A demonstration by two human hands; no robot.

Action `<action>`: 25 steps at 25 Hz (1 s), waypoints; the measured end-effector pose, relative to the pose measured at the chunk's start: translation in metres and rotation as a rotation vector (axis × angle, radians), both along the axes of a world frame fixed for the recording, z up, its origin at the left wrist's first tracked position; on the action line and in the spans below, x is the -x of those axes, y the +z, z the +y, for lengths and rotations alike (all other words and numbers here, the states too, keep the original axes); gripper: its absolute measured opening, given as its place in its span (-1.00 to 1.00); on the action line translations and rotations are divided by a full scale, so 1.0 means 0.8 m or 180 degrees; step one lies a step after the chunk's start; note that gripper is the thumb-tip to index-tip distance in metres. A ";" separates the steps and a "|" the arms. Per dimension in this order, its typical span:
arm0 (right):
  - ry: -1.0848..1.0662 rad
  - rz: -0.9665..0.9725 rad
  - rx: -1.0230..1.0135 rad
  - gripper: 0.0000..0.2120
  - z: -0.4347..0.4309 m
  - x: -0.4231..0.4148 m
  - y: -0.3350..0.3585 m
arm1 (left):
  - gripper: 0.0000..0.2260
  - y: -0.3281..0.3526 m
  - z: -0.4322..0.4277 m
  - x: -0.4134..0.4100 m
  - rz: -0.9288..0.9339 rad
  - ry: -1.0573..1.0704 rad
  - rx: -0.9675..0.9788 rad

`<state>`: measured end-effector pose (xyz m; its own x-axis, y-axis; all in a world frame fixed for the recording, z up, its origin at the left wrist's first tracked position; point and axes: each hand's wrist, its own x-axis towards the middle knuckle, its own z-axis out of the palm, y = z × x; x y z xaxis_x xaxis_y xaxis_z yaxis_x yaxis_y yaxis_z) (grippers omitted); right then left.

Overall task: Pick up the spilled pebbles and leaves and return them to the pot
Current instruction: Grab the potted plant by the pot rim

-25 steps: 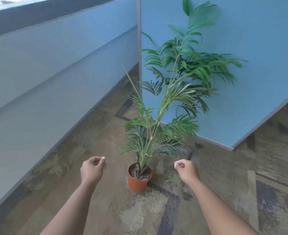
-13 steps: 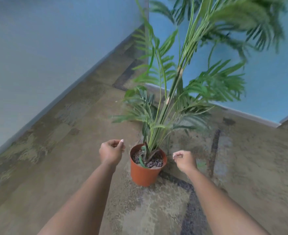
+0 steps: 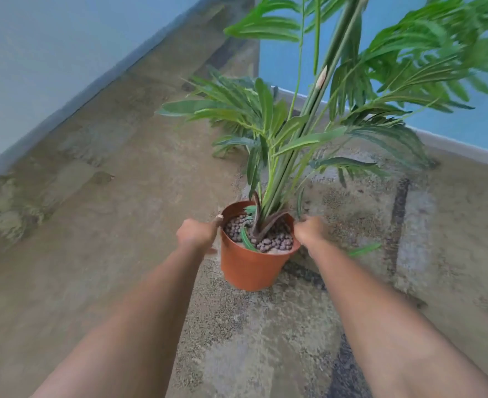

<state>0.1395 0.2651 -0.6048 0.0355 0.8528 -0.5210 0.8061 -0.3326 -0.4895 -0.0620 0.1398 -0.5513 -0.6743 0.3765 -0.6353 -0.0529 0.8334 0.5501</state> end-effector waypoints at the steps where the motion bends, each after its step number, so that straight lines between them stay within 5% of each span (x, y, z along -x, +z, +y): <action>1: -0.0044 0.0031 0.0129 -0.69 0.001 0.004 -0.011 | -0.64 -0.004 0.001 0.000 -0.0306 0.0104 -0.0154; 5: -0.0504 0.0508 0.0319 -0.66 0.000 0.015 -0.036 | -0.89 -0.009 0.001 0.000 -0.0769 -0.0101 -0.0482; 10: -0.0782 0.0727 0.0113 -0.78 -0.033 0.023 -0.024 | -0.87 -0.022 -0.021 0.007 -0.0847 -0.0005 -0.0567; 16: -0.0459 0.0797 -0.0417 -0.71 -0.083 0.104 -0.018 | -0.85 -0.022 -0.088 0.079 -0.0696 0.0192 -0.0921; 25: 0.0894 0.1032 -0.1145 -0.75 -0.132 0.297 -0.015 | -0.87 -0.048 -0.202 0.197 -0.0369 0.1095 -0.1273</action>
<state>-0.0985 0.1593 -0.6164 -0.3322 0.9324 -0.1420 0.6290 0.1069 -0.7700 -0.2192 -0.0218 -0.5895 -0.7352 0.3741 -0.5652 -0.3651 0.4840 0.7953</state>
